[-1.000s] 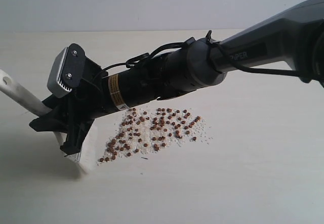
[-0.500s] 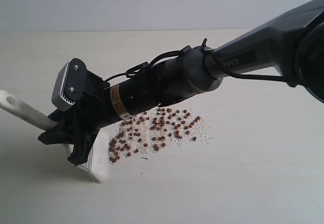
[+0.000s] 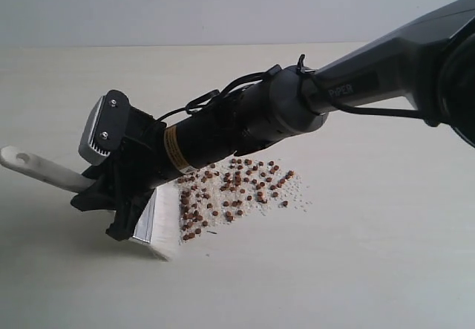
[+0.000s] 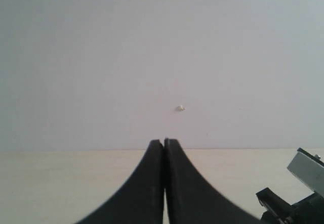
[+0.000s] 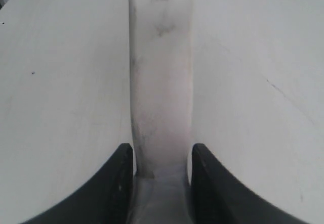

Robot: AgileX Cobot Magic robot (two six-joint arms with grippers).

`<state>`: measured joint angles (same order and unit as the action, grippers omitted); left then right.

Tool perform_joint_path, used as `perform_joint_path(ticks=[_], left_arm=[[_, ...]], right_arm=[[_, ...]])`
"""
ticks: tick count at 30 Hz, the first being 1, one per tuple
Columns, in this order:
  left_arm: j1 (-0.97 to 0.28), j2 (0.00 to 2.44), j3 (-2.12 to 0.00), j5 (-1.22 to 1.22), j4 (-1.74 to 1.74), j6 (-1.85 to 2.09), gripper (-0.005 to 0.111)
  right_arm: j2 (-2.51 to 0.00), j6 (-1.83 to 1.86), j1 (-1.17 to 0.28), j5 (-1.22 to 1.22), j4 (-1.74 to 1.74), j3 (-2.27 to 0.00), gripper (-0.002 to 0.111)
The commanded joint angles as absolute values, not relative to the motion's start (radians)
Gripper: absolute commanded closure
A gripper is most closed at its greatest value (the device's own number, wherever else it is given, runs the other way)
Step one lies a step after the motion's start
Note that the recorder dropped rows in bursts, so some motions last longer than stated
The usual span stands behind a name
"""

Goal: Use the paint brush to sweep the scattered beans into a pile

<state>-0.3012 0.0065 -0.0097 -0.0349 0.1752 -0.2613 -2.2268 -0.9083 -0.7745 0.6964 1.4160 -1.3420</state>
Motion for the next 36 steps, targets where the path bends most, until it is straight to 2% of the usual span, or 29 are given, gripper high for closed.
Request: perform_joint_path(ticks=[1,7,14,22,28,36], left_arm=[[-0.299,0.000,-0.016,-0.041,0.170,-0.261,0.107],[-0.299,0.000,-0.016,-0.041,0.170,-0.261,0.107],[-0.299,0.000,-0.016,-0.041,0.170,-0.261,0.107],[-0.299,0.000,-0.016,-0.041,0.170,-0.261,0.107],[-0.299,0.000,-0.016,-0.041,0.170,-0.261,0.107],[-0.299,0.000,-0.016,-0.041,0.170,-0.261,0.107]], right_arm=[[-2.165,-0.911,-0.771,0.713,1.409,-1.343,0.108],[-2.149,-0.837,-0.771,0.704,1.379,-1.343,0.108],[-2.200,-0.550,-0.747,0.706,1.024,-1.350,0.108],[-2.200,-0.684,-0.664,0.756,1.110,-1.354,0.108],[-2.200,-0.677,-0.663,0.857,1.146,-1.356,0.108],[-2.273,-0.749,-0.663,0.876,1.248,-1.432,0.108]])
